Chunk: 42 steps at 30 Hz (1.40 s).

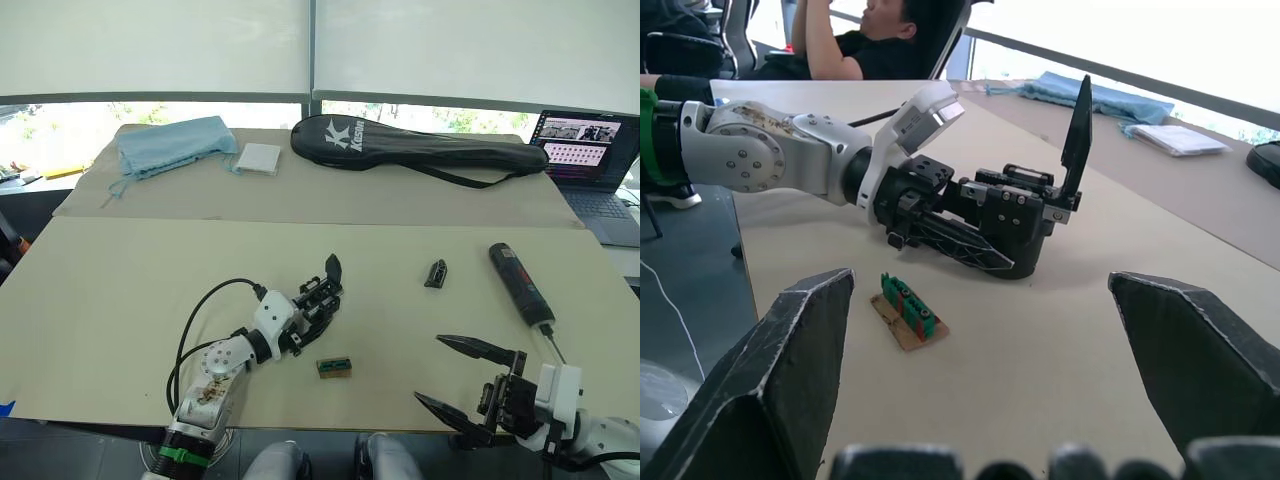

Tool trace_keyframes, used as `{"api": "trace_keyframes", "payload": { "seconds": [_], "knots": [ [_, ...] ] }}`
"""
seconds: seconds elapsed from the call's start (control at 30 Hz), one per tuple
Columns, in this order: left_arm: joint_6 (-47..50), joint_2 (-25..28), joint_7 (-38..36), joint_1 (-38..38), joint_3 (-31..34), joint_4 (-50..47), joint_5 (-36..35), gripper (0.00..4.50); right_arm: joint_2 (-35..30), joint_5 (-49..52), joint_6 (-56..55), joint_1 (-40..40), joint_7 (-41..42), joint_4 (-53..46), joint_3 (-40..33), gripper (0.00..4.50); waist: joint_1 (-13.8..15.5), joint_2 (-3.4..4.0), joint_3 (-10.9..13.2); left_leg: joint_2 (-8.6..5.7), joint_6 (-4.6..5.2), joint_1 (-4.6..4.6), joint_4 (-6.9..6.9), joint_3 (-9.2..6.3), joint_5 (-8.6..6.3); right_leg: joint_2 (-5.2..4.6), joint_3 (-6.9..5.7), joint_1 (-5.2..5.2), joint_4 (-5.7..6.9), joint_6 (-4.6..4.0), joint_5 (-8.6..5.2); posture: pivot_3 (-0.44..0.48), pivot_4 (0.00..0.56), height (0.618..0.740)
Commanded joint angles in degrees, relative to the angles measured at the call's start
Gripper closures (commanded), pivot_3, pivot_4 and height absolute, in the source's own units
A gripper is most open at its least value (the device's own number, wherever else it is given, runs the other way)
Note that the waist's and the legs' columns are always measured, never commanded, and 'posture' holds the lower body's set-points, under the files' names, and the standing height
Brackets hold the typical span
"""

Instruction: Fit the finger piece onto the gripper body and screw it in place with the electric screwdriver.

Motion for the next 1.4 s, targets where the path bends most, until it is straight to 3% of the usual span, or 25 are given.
{"api": "trace_keyframes", "payload": {
  "seconds": [0.03,0.1,0.2,0.43,0.63,0.73,0.8,1.0,1.4],
  "knots": [
    [1.6,1.0,-2.2,0.8,-1.0,-1.5,-1.9,2.23,0.4,0.5,-0.1,0.1,-0.5,-2.3,-0.1,0.0,-0.1,0.03,0.0,0.0,0.0,0.01,0.0,0.0,0.0,0.0,0.0,0.0,0.0,0.0,0.0,0.0,0.15,0.74],
    [1.4,1.4,-2.3,1.3,-0.6,-1.3,-2.2,1.16,0.8,0.1,-0.2,0.4,-0.7,-2.4,0.3,0.0,-0.1,0.05,0.0,0.0,0.0,0.01,-0.01,0.0,0.0,0.0,0.0,0.0,0.0,0.0,0.0,0.0,0.15,0.74],
    [1.1,1.8,-2.0,1.7,0.0,-1.1,-2.7,0.07,1.2,-0.3,-0.5,0.9,-1.0,-2.7,0.8,0.0,-0.1,0.13,-0.1,0.0,0.0,0.02,0.0,0.0,0.0,0.0,0.0,0.01,0.0,0.0,0.0,0.0,0.15,0.74],
    [-1.6,5.7,-6.9,-0.5,3.1,2.4,-5.4,0.07,1.7,-0.8,-0.2,1.3,-2.0,-3.5,1.2,0.0,-0.4,0.23,-0.2,0.01,0.0,0.05,-0.02,0.0,0.0,0.02,0.0,0.01,0.02,-0.01,-0.01,0.0,0.15,0.74],
    [-6.7,13.3,-20.9,-9.5,4.7,17.4,-7.8,0.07,1.5,-0.9,0.2,0.9,-2.5,-3.6,1.6,0.0,-0.4,0.24,-0.2,0.01,-0.06,0.05,0.0,0.0,0.04,0.07,-0.02,-0.02,0.08,-0.02,-0.01,0.0,0.15,0.74],
    [-10.0,14.3,-26.3,-13.4,4.3,23.4,-8.1,0.07,1.1,-0.9,0.5,0.0,-2.6,-3.3,1.8,0.0,-0.4,0.25,-0.2,-0.01,-0.06,0.05,0.0,0.0,0.05,0.1,-0.03,-0.01,0.07,-0.02,-0.01,0.0,0.15,0.74],
    [-10.9,15.2,-34.7,-18.2,2.1,27.9,-8.0,0.07,0.5,-0.4,0.8,-1.0,-2.3,-3.0,1.5,0.0,-0.4,0.23,-0.2,-0.02,-0.06,0.06,0.01,0.0,0.05,0.1,-0.04,0.01,0.06,-0.02,0.0,0.0,0.15,0.74],
    [-18.9,10.8,-41.4,-28.2,0.2,40.9,-5.3,0.07,0.2,-0.4,0.8,-0.8,-1.7,-3.2,1.6,0.0,-0.3,0.19,-0.1,-0.08,-0.07,0.02,0.08,-0.01,0.06,0.1,-0.14,0.08,0.01,0.0,0.01,0.0,0.15,0.74],
    [-26.8,4.4,-44.4,-33.7,0.1,52.9,-2.1,0.07,0.4,-1.2,0.7,2.1,-3.5,-5.4,0.4,0.0,-0.9,0.15,-0.1,-0.02,-0.12,0.03,0.12,0.03,0.09,0.09,-0.07,0.1,0.01,0.01,0.0,0.0,0.15,0.74]
  ]
}}
